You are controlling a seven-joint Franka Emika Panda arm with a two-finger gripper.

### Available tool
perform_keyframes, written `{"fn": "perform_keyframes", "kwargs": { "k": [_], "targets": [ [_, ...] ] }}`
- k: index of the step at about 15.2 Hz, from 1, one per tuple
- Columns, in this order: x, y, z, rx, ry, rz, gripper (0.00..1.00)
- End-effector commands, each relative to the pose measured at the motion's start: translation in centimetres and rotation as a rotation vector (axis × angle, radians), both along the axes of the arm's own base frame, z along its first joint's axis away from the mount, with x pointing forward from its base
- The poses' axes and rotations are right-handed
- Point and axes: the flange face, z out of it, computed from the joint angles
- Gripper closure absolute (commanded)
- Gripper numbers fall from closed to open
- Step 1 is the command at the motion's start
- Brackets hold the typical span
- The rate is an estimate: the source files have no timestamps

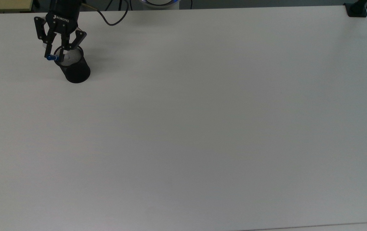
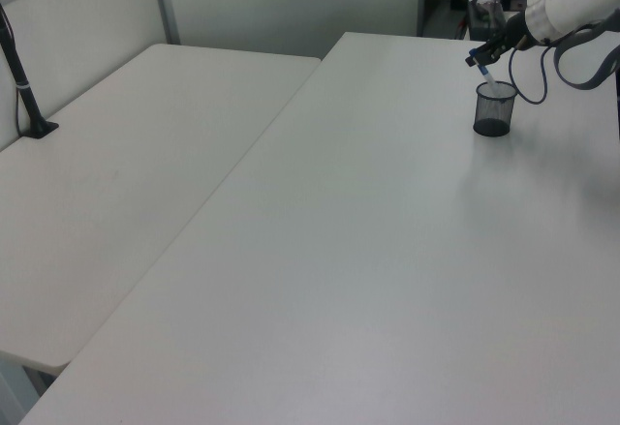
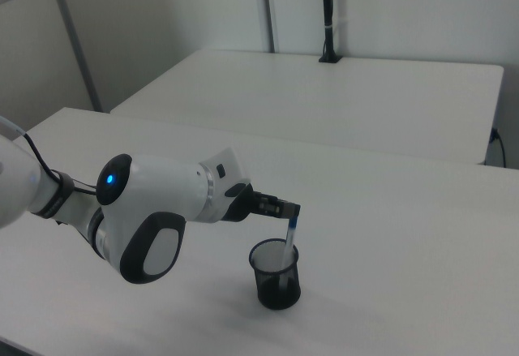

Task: Insert the marker
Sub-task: 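Lower the marker into the pen cup and open the gripper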

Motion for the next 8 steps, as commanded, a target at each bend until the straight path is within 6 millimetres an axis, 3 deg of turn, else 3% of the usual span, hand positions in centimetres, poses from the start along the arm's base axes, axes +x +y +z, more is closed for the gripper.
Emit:
{"fn": "perform_keyframes", "kwargs": {
  "k": [1,4,8],
  "targets": [
    [-1.02,-0.22,0.65,0.005,-0.020,-0.014,0.56],
    [-1.02,-0.23,0.65,0.007,-0.020,-0.016,0.51],
    [-0.67,-0.34,1.31,0.047,-0.047,-0.051,0.24]
  ]
}}
